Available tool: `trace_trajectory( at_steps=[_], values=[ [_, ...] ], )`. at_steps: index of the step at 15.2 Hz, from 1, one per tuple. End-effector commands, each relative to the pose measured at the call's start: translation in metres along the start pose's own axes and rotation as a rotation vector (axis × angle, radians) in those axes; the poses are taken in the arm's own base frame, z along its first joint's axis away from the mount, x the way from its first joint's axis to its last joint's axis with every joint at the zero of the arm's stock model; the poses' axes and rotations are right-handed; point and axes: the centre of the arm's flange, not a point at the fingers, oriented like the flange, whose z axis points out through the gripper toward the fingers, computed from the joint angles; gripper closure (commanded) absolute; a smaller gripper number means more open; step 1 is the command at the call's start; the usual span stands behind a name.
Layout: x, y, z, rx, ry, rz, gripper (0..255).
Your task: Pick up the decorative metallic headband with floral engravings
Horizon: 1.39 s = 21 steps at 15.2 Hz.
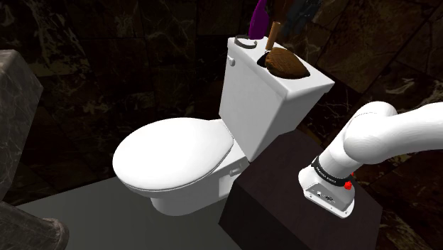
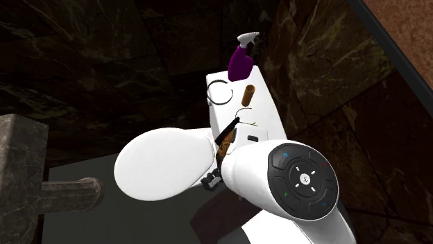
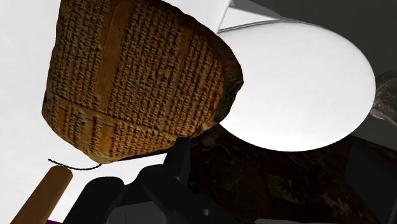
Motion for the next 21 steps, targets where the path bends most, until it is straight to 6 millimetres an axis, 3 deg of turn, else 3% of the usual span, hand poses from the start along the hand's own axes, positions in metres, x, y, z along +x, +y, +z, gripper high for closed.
trace_trajectory(
  at_steps=[1, 21],
  values=[
    [0.0, 0.0, 0.0, 0.0, 0.0, 0.0, 0],
    [0.209, 0.104, 0.123, -0.06, -0.033, -0.062, 0]
  ],
)
